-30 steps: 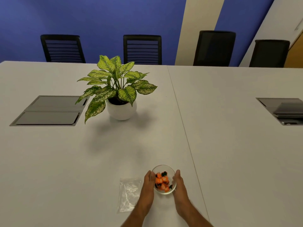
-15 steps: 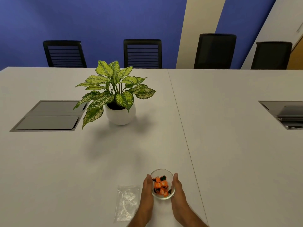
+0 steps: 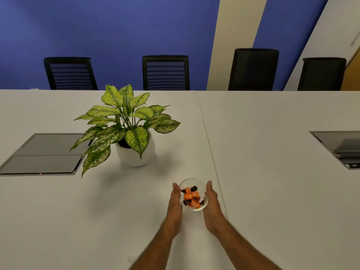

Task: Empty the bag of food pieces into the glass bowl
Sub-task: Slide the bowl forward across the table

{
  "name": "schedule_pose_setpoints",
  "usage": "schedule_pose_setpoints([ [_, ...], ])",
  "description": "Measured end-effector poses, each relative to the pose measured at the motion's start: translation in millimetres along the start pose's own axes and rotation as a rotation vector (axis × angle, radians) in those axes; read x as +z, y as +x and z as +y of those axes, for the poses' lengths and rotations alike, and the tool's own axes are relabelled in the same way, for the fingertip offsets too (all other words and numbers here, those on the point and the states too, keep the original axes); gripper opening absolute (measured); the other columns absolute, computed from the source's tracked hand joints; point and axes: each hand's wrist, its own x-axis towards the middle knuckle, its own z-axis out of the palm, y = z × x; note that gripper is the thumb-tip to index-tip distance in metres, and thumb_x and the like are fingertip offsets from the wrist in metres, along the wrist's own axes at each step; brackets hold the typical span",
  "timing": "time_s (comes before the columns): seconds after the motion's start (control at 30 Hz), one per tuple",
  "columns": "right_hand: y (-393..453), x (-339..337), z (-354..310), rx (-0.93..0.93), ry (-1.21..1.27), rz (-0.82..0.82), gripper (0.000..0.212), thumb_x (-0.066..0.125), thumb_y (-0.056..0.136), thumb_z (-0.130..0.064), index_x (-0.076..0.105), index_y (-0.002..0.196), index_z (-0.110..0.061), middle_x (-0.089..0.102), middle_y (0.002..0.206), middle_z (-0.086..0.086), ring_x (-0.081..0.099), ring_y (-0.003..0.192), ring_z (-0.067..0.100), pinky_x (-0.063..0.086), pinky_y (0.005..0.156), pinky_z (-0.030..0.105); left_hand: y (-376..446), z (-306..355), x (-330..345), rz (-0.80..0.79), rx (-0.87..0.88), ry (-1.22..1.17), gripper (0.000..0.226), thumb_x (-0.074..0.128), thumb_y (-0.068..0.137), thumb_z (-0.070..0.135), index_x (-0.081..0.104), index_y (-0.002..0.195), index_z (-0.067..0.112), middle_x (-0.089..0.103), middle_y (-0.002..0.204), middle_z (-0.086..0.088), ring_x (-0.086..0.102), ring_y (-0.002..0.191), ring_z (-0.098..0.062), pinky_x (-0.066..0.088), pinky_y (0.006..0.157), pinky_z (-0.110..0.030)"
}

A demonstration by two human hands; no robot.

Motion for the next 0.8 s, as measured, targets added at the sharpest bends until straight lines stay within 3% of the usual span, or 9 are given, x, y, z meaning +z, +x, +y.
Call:
schedule_pose_setpoints([
  [0.13,43,11,-31,-0.034,-0.019,0.002,0.065,0.029,0.095,-0.057,0.022,0.148,-0.019,0.029,0.155,0.011,0.034,0.139,0.028,0.031,0.106,0.037,42,32,10,-0.025,0.019,-0.003,0.064,0.012,0.101,0.056,0.036,0.148,0.020,0.052,0.125,0.002,0.050,0.113,-0.014,0.033,0.114,-0.039],
  [0.27,84,22,-52,-0.050,-0.029,-0.007,0.064,0.029,0.095,-0.057,0.022,0.147,-0.020,0.030,0.154,0.012,0.035,0.138,0.028,0.032,0.099,0.034,87,52,17,-0.006,0.012,-0.011,0.083,0.017,0.086,0.075,0.037,0.149,0.024,0.050,0.146,-0.004,0.048,0.127,-0.018,0.030,0.118,-0.044],
  [0.37,113,30,-62,-0.040,-0.032,-0.006,0.066,0.028,0.095,-0.059,0.020,0.148,-0.021,0.028,0.156,0.011,0.033,0.139,0.027,0.031,0.105,0.037,115,62,20,-0.002,-0.003,-0.032,0.085,0.021,0.077,0.084,0.047,0.135,0.028,0.053,0.142,0.001,0.048,0.131,-0.020,0.027,0.120,-0.046],
  [0.47,141,35,-69,-0.029,-0.035,-0.004,0.068,0.027,0.094,-0.060,0.019,0.149,-0.022,0.026,0.157,0.012,0.030,0.141,0.028,0.027,0.112,0.041,143,70,22,-0.001,-0.033,-0.043,0.091,0.021,0.078,0.082,0.038,0.148,0.026,0.050,0.148,-0.002,0.046,0.136,-0.023,0.025,0.121,-0.047],
  [0.63,178,37,-67,0.002,-0.021,-0.011,0.071,0.027,0.093,-0.062,0.018,0.150,-0.022,0.026,0.157,0.010,0.028,0.143,0.026,0.025,0.114,0.041,174,72,23,-0.001,-0.051,-0.028,0.065,0.013,0.094,0.067,0.048,0.133,0.028,0.059,0.130,-0.002,0.060,0.103,-0.010,0.034,0.108,-0.035],
  [0.7,190,36,-65,0.014,-0.028,-0.011,0.072,0.028,0.092,-0.065,0.018,0.150,-0.023,0.025,0.157,0.010,0.028,0.143,0.026,0.025,0.113,0.040,182,71,23,-0.026,-0.061,-0.022,0.067,0.012,0.097,0.063,0.044,0.141,0.023,0.056,0.125,-0.001,0.055,0.106,-0.013,0.034,0.110,-0.036],
  [0.8,203,35,-60,0.030,-0.042,-0.001,0.071,0.028,0.092,-0.064,0.020,0.149,-0.022,0.029,0.156,0.010,0.031,0.141,0.026,0.028,0.110,0.039,192,70,24,-0.036,-0.076,-0.014,0.074,0.012,0.099,0.060,0.038,0.148,0.013,0.055,0.118,0.000,0.060,0.096,-0.010,0.037,0.101,-0.033],
])
